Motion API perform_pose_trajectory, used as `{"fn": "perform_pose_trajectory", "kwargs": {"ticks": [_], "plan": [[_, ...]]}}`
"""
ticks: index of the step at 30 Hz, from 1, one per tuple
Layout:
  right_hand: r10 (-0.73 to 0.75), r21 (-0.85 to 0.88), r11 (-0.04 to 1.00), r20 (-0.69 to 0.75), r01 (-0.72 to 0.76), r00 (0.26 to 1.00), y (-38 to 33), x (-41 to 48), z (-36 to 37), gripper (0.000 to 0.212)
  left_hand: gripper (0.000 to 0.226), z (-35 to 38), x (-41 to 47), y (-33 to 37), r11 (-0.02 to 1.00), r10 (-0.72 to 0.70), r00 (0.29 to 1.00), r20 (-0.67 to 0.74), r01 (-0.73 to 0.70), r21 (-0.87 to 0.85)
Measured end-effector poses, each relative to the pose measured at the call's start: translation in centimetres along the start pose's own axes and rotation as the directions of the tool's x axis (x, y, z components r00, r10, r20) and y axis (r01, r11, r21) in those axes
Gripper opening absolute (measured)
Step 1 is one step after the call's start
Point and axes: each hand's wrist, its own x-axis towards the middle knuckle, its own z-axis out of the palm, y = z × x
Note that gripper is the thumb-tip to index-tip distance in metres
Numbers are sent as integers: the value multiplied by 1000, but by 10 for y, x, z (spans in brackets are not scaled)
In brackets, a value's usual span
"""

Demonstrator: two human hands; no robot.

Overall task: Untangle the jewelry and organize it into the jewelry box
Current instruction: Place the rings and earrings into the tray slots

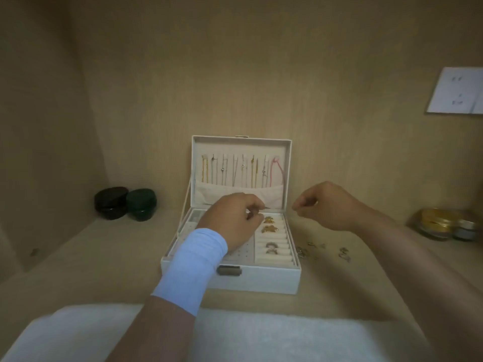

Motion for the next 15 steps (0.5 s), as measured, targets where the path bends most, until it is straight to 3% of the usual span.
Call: {"fn": "perform_pose_trajectory", "kwargs": {"ticks": [7,11,15], "plan": [[83,-262,964,123,-49,989,61,-12,15,25,20,48,20,50,965,129,976,177,-164,204],[36,-266,964,164,9,986,67,-7,22,25,23,68,35,67,924,59,939,339,-180,338],[0,-324,945,152,50,988,72,-1,27,22,24,80,48,71,872,8,927,376,-191,451]]}}
